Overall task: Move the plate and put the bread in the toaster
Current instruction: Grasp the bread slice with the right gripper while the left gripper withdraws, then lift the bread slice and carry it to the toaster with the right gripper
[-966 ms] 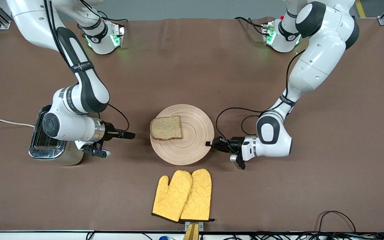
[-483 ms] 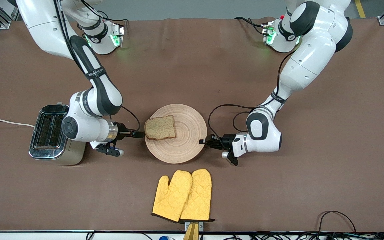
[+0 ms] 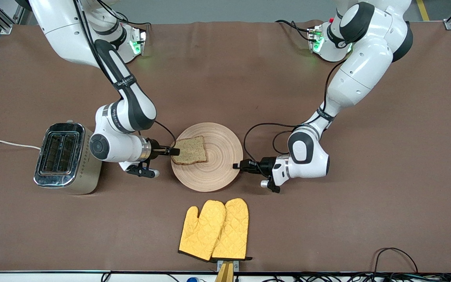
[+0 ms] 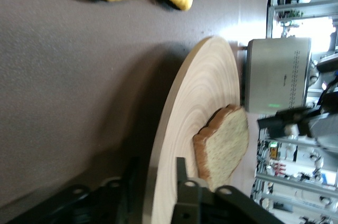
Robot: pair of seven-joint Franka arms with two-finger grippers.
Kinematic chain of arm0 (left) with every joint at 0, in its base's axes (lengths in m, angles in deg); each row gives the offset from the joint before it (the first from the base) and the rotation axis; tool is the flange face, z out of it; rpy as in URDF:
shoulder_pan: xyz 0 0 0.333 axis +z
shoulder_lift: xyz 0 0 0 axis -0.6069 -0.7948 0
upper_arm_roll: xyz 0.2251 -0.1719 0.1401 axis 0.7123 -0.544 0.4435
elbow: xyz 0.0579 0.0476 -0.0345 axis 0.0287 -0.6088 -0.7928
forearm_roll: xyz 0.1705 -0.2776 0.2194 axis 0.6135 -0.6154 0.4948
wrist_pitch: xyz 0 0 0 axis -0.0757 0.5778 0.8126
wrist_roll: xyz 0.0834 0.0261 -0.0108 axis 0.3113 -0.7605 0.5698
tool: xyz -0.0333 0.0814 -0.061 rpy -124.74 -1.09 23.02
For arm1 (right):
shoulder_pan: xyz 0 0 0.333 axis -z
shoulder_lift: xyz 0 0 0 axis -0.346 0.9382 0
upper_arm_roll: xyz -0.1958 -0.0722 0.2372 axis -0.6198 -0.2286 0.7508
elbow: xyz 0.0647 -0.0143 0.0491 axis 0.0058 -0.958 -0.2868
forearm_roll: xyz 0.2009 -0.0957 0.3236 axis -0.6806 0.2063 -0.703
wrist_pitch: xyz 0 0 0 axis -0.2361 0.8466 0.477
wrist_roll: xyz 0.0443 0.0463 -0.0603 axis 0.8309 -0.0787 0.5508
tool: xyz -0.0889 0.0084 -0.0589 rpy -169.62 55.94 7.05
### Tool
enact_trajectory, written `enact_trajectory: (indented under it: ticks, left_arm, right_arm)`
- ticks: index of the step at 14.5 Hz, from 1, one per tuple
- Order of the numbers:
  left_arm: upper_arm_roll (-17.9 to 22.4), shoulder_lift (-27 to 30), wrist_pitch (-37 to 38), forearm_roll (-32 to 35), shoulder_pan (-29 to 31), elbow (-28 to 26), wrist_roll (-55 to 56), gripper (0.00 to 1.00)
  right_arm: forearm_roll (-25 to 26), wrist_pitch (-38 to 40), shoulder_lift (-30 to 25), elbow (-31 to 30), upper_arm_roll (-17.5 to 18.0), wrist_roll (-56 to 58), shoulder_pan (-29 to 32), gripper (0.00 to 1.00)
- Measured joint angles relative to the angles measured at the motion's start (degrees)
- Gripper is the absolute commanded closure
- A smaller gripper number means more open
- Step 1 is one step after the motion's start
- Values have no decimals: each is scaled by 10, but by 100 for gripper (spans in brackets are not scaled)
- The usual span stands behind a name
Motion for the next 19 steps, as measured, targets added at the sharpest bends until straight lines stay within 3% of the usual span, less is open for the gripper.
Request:
enact_trajectory:
  ticks: [1,2,4,8,10,12,15,19]
  left_arm:
    - [1,5,-2,5,1,3,17,0]
    - [1,12,-4,17,5,5,39,0]
    - [4,36,-6,60,22,11,103,0]
    - [4,100,6,219,72,30,264,0]
    - [4,141,35,296,89,36,344,0]
    - [5,191,89,394,102,38,413,0]
    - [8,280,202,564,123,41,507,0]
    - [20,396,338,659,135,43,536,0]
  right_arm:
    - [0,-1,1,-2,0,0,-2,0]
    - [0,-2,3,-4,0,0,-3,8]
    - [0,-5,10,-5,-1,0,-3,32]
    - [0,-8,18,-5,-1,0,-3,75]
    - [-3,-8,18,-4,-1,0,-3,90]
    - [-4,-8,18,-4,-1,0,-3,98]
    - [-4,-5,18,-1,-1,0,-3,99]
    - [-5,53,16,32,-2,-1,-3,99]
